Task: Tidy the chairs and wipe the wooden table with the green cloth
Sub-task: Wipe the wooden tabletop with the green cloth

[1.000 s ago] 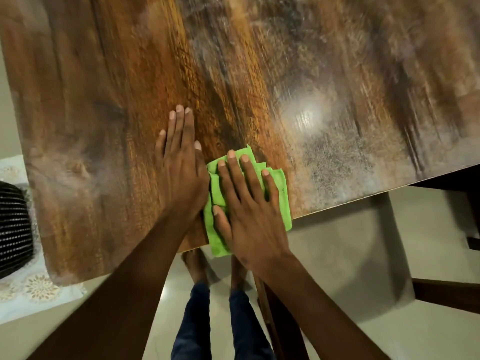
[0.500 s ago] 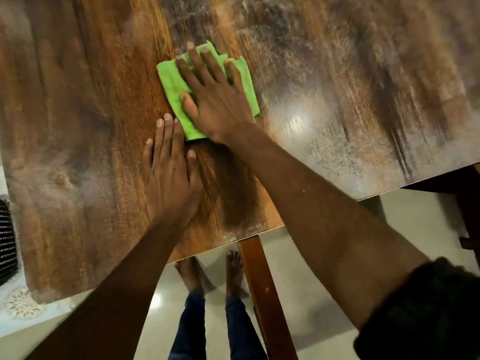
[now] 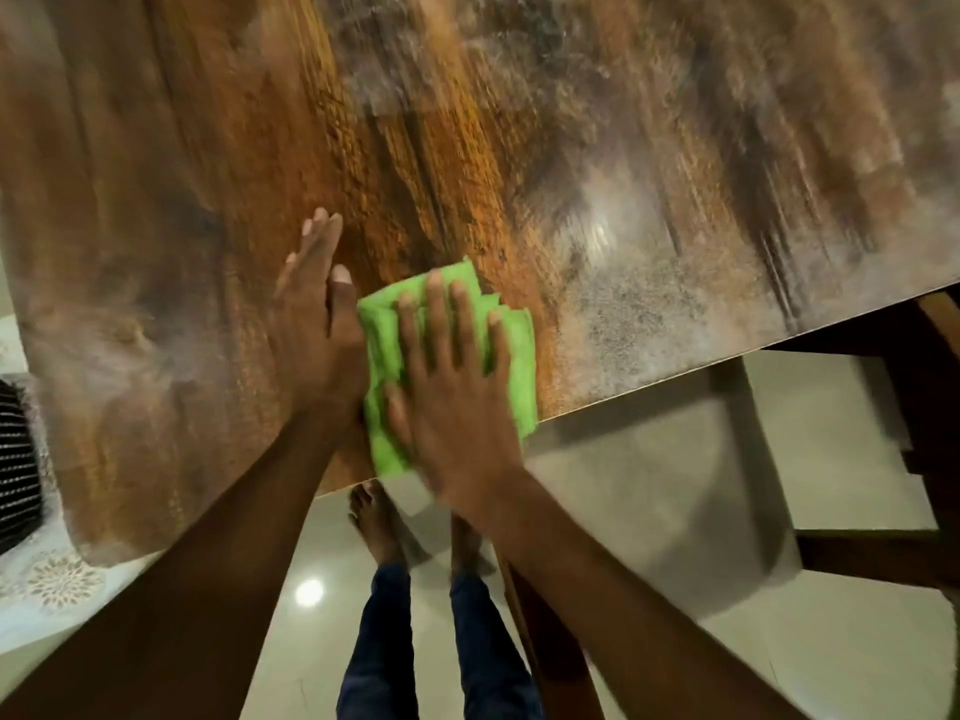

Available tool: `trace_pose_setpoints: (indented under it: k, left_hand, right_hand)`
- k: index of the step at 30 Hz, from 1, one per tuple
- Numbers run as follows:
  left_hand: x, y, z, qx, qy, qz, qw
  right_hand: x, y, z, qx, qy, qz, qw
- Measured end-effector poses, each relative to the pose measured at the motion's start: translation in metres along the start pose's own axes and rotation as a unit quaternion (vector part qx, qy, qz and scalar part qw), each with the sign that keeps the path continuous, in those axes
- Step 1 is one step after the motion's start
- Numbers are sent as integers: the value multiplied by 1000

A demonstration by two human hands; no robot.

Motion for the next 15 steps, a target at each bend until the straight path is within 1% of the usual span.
trace_pose_setpoints:
  k: [2, 4, 7, 11, 12, 15]
  left_hand:
    - [3, 1, 0, -9, 20, 2, 1000]
    - [3, 3, 2, -6, 30, -9, 999]
    - [4, 6, 5, -3, 14, -13, 1000]
    - [1, 6, 6, 11, -14, -24, 1000]
    - [0, 7, 6, 9, -26, -27, 999]
    - [-3, 6, 5, 3, -56, -34, 998]
  right_hand:
    - [-12, 18, -23, 16, -3, -11, 1000]
    - [-9, 18, -13, 39, -11, -13, 999]
    - [0, 13, 38, 53, -1, 8, 999]
    - [13, 16, 128, -17, 10, 46, 999]
    - [16, 17, 142, -28, 8, 42, 999]
    - [23, 9, 152, -12, 19, 41, 999]
Point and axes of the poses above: each hand's wrist, its own y-axis away from the middle knuckle, its own x-axis out of the back of the hand, z = x × y, the point moved 1 cm from there along -y, towards the middle knuckle, and after that the axes turned 6 degrees about -z, right-handed, at the moved point
